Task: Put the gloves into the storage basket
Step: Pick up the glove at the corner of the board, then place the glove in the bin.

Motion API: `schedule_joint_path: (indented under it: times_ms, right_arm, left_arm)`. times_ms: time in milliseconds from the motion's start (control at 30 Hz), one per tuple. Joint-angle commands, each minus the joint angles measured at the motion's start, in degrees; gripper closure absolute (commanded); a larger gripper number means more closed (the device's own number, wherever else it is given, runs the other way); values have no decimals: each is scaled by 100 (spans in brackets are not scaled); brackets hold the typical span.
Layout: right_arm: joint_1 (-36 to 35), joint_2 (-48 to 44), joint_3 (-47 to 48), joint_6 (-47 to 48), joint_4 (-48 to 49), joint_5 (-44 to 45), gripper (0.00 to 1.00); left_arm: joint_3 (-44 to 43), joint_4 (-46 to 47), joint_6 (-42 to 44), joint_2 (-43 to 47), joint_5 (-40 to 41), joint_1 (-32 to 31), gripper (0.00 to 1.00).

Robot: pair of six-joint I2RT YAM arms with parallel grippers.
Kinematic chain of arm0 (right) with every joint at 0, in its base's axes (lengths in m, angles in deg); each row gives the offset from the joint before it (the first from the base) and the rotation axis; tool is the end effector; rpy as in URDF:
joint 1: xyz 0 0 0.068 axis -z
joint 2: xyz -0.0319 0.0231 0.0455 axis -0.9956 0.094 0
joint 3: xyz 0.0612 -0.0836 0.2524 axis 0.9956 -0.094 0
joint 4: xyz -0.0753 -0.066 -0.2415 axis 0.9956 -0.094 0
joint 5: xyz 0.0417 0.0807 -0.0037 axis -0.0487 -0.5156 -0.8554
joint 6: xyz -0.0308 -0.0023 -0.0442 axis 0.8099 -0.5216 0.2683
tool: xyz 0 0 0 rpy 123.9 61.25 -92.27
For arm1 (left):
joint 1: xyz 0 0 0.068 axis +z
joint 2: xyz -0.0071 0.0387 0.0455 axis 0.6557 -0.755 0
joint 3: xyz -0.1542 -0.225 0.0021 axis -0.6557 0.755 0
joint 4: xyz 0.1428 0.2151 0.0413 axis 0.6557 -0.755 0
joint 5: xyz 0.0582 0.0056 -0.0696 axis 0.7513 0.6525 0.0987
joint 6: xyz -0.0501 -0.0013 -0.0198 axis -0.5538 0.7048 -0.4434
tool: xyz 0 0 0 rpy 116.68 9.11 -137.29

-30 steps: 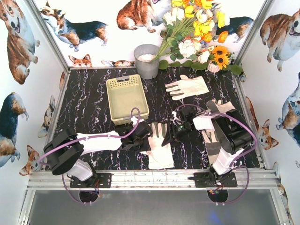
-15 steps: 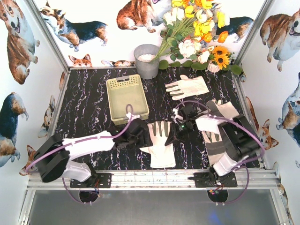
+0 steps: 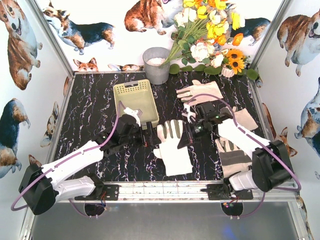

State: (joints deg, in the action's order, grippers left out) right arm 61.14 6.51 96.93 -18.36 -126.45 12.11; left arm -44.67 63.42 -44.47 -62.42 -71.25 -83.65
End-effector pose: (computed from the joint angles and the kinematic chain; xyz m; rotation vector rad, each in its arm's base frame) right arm 0.2206 0.1240 0.2113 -0.4313 2.7318 1.3063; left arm 0.1692 -0.1626 0.2437 -0.0412 2.4372 -0.9501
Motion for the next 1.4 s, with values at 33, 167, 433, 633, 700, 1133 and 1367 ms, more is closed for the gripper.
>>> schedule_joint_path:
  times_ms: [33, 167, 433, 633, 700, 1133, 1367]
  right_arm:
    - [44, -586, 579, -16, -380, -791, 100]
    - [43, -919, 739, -485, -169, -1261, 100]
    - [35, -1280, 981, -1306, 363, -2013, 100]
    - [35, -1264, 1225, -1451, 431, -2295, 100]
    - [35, -1256, 1270, -1451, 432, -2196, 100]
    - [35, -973, 1326, -1389, 406, -1313, 100]
    - [28, -889, 1492, -1375, 333, -1109, 100]
  left_arm:
    - [-11, 435, 436, 181, -935, 231, 0]
    - [-181, 630, 498, 263, -1362, 354, 0]
    - [-629, 1046, 485, 171, -2640, 495, 0]
    - [-684, 1558, 220, 128, -3416, 498, 0]
    - [-692, 1587, 165, 179, -3511, 497, 1]
    - [-298, 1881, -195, 631, -3314, 611, 54]
    - [-445, 1288, 121, 771, -2759, 614, 87]
